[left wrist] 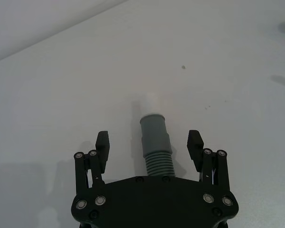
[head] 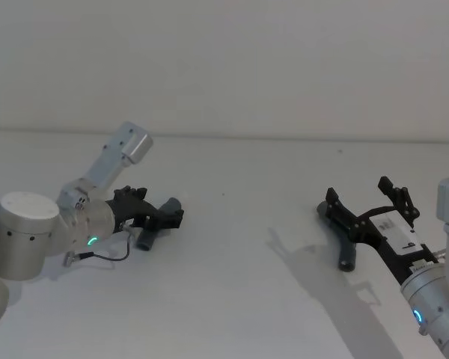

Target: Use both hands to pick up one end of the pipe from the table, align the ends, and insert them.

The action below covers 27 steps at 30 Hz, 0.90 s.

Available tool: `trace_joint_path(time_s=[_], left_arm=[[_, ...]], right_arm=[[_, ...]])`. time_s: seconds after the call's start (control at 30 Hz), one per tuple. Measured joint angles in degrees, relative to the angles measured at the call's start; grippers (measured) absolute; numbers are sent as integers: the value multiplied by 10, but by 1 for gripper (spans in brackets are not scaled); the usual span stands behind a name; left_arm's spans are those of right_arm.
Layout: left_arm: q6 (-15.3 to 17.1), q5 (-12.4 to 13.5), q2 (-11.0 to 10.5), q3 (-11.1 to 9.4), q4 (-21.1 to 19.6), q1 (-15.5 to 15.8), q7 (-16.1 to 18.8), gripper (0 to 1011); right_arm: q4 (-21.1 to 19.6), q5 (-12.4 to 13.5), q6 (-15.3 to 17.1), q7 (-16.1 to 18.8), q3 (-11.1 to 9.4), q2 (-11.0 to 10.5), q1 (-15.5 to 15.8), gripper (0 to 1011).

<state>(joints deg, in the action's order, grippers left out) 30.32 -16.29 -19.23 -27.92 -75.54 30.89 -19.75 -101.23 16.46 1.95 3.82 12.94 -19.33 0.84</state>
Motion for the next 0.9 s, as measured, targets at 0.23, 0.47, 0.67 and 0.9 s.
trace_joint_path(time_s=[0.23,0.47,0.67,0.9], left_arm=[[-1,3,3,0,4,1,0,1000],[0,3,5,2,4,0,-2,1000],[4,2,7,5,5,-2,-4,1000],[8,1,9,7,6,-3,-6,929]], right_arm=[[0,0,0,0,0,0,0,1001],[0,0,0,0,0,0,0,1001],[0,0,0,0,0,0,0,1001],[0,0,0,0,0,0,0,1001]])
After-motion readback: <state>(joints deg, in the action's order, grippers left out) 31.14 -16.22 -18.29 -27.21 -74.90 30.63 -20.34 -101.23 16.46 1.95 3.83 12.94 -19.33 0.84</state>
